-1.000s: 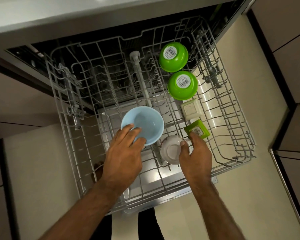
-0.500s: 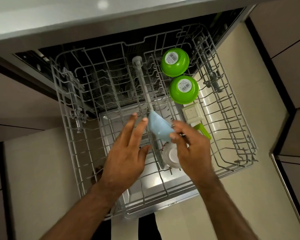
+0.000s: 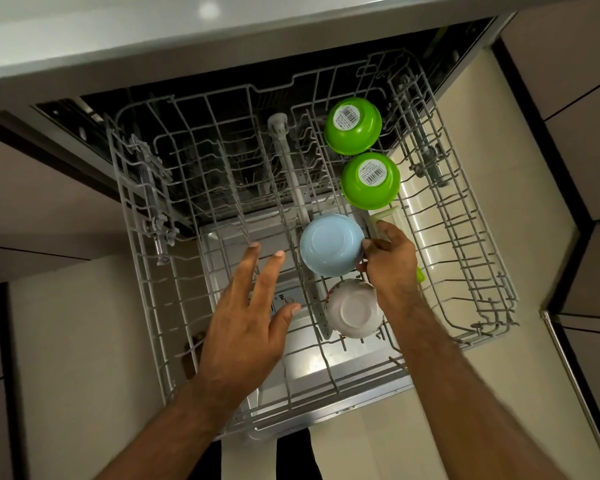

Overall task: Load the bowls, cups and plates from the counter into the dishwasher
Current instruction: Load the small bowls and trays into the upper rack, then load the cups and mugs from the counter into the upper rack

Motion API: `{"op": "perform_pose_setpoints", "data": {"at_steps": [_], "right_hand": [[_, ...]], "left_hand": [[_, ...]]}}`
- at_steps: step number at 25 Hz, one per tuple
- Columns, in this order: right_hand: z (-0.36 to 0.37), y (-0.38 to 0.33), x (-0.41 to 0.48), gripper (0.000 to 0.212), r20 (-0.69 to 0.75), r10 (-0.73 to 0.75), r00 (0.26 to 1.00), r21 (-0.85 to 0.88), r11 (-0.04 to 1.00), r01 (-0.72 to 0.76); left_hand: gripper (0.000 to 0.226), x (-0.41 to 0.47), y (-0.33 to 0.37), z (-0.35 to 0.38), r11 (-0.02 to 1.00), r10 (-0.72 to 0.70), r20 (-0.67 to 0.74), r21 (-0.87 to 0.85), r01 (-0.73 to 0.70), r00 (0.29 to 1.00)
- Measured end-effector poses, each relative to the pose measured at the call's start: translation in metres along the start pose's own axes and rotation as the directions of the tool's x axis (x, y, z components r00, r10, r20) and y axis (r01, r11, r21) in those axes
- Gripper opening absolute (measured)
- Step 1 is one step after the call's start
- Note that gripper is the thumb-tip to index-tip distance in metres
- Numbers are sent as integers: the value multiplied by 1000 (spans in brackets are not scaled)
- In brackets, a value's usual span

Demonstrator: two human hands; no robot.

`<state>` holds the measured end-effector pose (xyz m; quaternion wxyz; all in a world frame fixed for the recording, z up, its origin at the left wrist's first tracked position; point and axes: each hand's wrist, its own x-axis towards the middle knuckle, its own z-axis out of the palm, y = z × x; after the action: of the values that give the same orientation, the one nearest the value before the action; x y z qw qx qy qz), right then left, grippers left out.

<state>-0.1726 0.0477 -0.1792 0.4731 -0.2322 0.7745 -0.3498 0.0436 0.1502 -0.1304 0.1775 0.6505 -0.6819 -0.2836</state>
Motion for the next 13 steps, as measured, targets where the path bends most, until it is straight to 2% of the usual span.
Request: {"op": "perform_pose_setpoints", "data": {"at_steps": [3,7,9,13], "right_hand": [[-3,-1,-8,44,-29,-151,988,-294,946,135],[0,-11,-23,36,-6,-331,944,-473,832,289],[2,-19,-33,38,58,-486,872,-522,730,441],[5,-64,-75,39,224,-722,654,-536,470,702]], "left_hand": [[71,0,-2,1,1000,-6,1,18,6,1000],[72,8,-1,-8,997,19,-6,79,-18,1000],[76,15,2,-20,990,26,-23,137,-23,999],[86,28,19,-60,983,-13,-58,184,24,998]]}}
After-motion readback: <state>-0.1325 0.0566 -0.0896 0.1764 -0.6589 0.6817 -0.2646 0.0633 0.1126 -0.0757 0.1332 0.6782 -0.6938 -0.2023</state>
